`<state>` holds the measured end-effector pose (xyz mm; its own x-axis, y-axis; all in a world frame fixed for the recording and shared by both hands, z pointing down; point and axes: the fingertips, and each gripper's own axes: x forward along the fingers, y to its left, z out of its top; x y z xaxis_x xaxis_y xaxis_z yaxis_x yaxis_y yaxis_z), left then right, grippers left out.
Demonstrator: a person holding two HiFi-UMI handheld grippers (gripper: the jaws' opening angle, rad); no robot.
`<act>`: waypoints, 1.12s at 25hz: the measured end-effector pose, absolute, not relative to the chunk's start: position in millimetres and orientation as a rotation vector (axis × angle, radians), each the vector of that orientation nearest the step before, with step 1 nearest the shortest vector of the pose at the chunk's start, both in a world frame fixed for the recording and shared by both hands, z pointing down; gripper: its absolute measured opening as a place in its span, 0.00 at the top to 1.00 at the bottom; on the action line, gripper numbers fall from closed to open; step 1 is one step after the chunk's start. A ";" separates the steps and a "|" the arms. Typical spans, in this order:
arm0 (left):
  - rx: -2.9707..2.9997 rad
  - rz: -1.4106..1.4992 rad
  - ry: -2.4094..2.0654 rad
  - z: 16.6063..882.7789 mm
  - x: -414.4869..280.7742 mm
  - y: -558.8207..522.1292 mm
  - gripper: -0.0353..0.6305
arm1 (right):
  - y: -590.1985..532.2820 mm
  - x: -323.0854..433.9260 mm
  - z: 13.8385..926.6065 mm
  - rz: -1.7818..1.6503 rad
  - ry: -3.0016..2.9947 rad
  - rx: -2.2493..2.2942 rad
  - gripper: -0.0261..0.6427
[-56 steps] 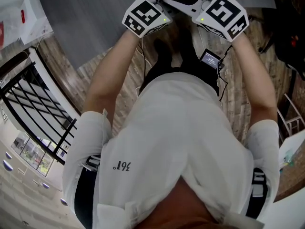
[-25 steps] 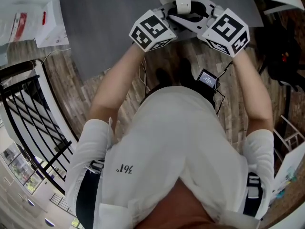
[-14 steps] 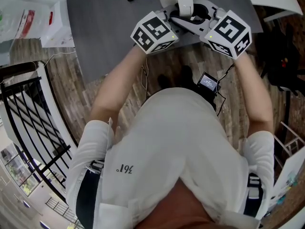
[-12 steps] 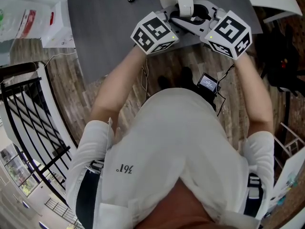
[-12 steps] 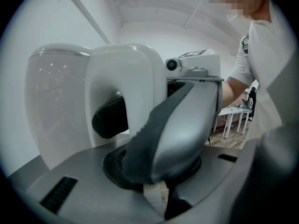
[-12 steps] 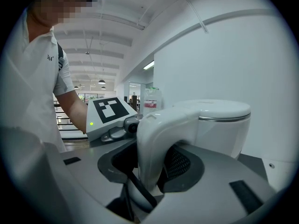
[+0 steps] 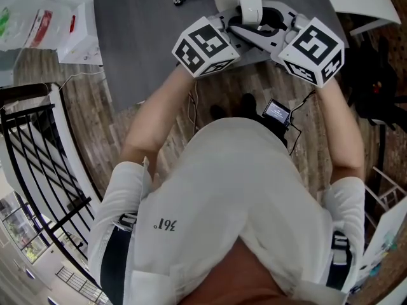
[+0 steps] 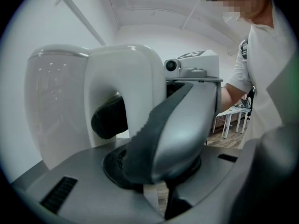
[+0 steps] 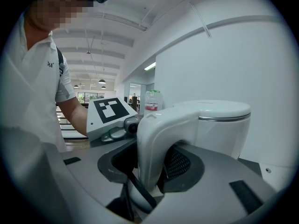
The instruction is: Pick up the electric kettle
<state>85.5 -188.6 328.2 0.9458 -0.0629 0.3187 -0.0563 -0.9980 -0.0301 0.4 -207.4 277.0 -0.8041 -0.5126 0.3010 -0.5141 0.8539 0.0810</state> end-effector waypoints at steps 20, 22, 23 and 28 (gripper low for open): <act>-3.050 -0.492 0.017 294.9 73.9 -162.4 0.81 | -184.3 -13.7 244.5 0.029 -2.705 0.758 0.73; -3.049 -0.492 0.008 293.0 73.2 -158.8 0.81 | -181.3 -14.4 242.7 0.035 -2.707 0.761 0.73; -3.045 -0.496 0.003 292.7 72.5 -156.9 0.81 | -179.6 -14.9 242.0 0.038 -2.709 0.763 0.73; -3.032 -0.511 -0.005 286.4 67.2 -148.3 0.81 | -171.0 -19.2 234.5 0.045 -2.720 0.767 0.73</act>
